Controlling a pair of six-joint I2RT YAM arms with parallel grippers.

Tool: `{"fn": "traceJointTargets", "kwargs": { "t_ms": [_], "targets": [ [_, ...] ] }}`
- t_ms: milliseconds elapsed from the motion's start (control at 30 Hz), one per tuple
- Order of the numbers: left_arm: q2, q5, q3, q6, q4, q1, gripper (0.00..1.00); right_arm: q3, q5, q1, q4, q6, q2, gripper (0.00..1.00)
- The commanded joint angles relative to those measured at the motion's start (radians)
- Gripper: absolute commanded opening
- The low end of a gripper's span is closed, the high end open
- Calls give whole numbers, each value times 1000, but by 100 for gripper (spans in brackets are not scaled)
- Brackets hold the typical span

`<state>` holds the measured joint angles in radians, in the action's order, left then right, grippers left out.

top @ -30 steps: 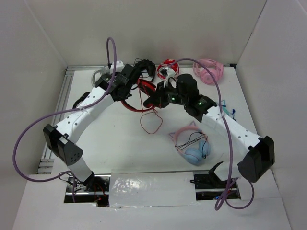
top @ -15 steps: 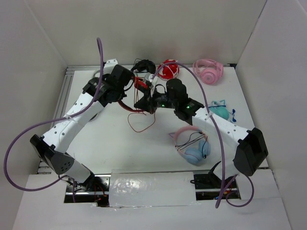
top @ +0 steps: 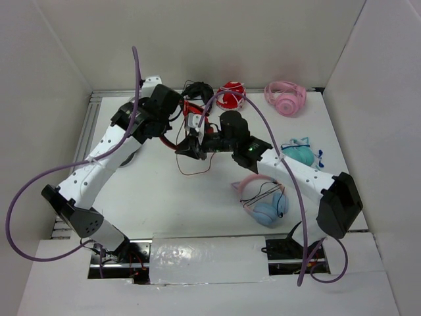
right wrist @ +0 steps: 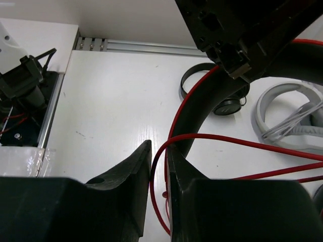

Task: Wrap the headphones

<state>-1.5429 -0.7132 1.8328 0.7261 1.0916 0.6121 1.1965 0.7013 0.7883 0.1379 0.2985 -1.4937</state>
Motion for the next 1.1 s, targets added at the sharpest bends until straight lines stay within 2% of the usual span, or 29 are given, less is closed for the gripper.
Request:
{"fn": "traceJointTargets", "kwargs": {
  "t_ms": [0,167,267,300,400,467,633,800,867,1067],
  "targets": [
    [46,-54,86,90,-400,-2,0,-21,202,71,-124,2,-19,25],
    [67,-65,74,39,-447,-3,0,-96,143,71,-109,-1,55,23],
    [81,-65,54,22,-478,-2,0,-176,84,71,-37,-18,133,11],
    [84,-65,42,19,-483,0,0,-192,64,72,23,-48,148,0],
    [90,-65,22,29,-487,3,0,-250,-16,71,101,-94,232,0],
    [86,-60,17,50,-466,3,0,-244,-20,74,88,-88,246,0],
    [79,-42,34,102,-429,5,0,-227,66,75,23,-52,224,0],
    [110,-14,59,60,-485,5,0,-349,158,78,147,-65,222,3],
    [122,0,66,44,-504,6,0,-373,182,91,195,-67,211,9],
    [139,35,101,27,-519,18,0,-347,192,118,235,-74,89,11]
  ]
}}
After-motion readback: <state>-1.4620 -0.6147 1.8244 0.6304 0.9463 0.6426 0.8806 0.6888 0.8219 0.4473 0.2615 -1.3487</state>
